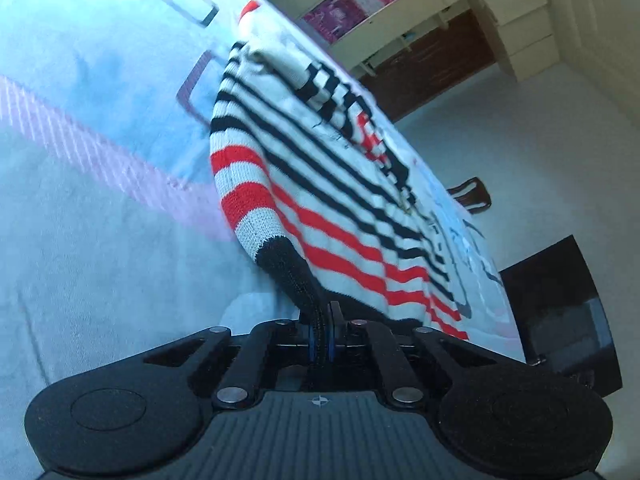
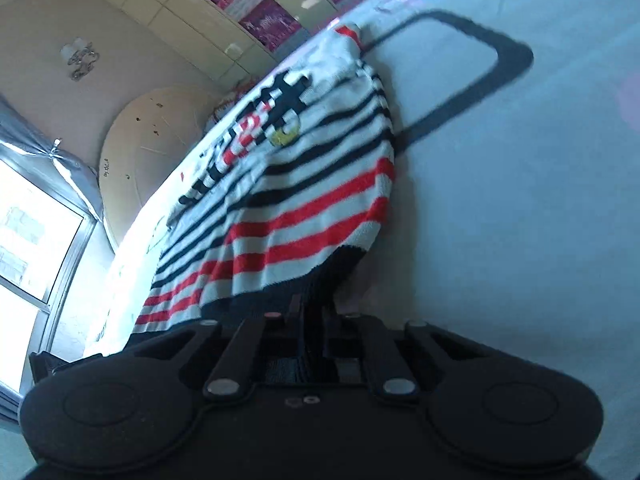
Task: Fold small clothes
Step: 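Grasp the black hem with the left tool while the right tool grasps it too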
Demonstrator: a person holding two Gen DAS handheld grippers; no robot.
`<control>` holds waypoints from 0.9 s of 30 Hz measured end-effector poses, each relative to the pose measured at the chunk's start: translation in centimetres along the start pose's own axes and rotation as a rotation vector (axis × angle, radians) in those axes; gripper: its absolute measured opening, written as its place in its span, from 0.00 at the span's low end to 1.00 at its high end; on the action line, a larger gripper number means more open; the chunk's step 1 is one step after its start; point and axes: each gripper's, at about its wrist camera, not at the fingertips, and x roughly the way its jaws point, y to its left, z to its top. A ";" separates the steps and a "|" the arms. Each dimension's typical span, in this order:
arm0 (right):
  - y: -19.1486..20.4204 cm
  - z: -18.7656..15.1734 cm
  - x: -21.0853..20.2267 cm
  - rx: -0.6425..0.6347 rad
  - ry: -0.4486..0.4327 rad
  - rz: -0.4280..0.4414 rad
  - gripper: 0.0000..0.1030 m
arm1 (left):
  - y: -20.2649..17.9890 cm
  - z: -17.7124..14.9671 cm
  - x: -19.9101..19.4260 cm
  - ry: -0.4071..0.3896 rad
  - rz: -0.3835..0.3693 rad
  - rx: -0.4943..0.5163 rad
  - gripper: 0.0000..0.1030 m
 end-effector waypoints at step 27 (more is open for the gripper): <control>-1.6 -1.5 -1.7 -0.010 -0.080 -0.122 0.08 | 3.2 -1.4 -2.5 -0.083 0.037 -0.070 0.05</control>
